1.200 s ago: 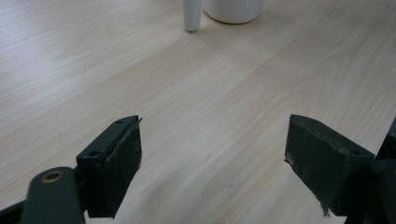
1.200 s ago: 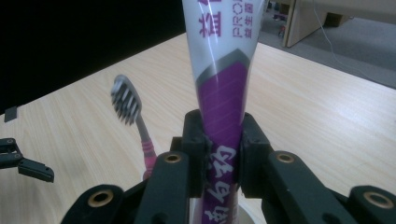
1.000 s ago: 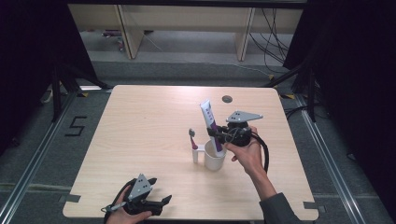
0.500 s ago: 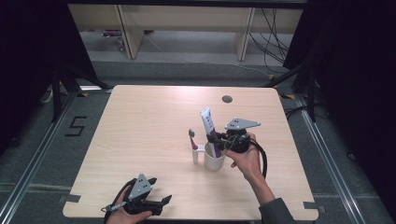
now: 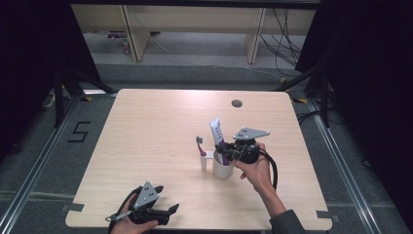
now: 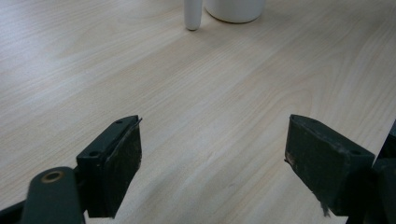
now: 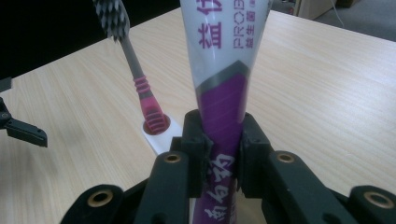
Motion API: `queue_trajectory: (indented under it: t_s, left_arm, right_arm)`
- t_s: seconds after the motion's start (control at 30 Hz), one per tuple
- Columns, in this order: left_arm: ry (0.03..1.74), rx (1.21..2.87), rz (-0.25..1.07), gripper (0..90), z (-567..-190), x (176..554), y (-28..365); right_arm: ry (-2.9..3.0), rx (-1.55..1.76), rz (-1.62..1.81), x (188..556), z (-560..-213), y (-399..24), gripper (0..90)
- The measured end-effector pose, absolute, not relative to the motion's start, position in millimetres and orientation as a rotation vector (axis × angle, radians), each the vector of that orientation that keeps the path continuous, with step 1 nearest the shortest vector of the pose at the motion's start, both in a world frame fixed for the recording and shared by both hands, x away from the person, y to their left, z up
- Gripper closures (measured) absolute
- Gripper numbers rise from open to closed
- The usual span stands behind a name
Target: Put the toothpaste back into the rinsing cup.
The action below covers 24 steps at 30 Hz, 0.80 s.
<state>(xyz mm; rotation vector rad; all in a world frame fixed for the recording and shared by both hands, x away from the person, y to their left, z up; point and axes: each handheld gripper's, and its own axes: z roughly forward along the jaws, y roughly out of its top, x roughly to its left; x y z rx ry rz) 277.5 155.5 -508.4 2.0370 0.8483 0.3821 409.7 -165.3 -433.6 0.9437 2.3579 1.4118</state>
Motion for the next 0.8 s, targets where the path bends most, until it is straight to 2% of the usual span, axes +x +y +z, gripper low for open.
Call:
queue_trajectory:
  t_s: [0.8]
  left_arm:
    - [0.855,2.026,0.391,18.1,-509.6,277.2,154.8]
  right_arm:
    - [2.426,0.954,1.291,401.6,-443.2,-163.7,76.4]
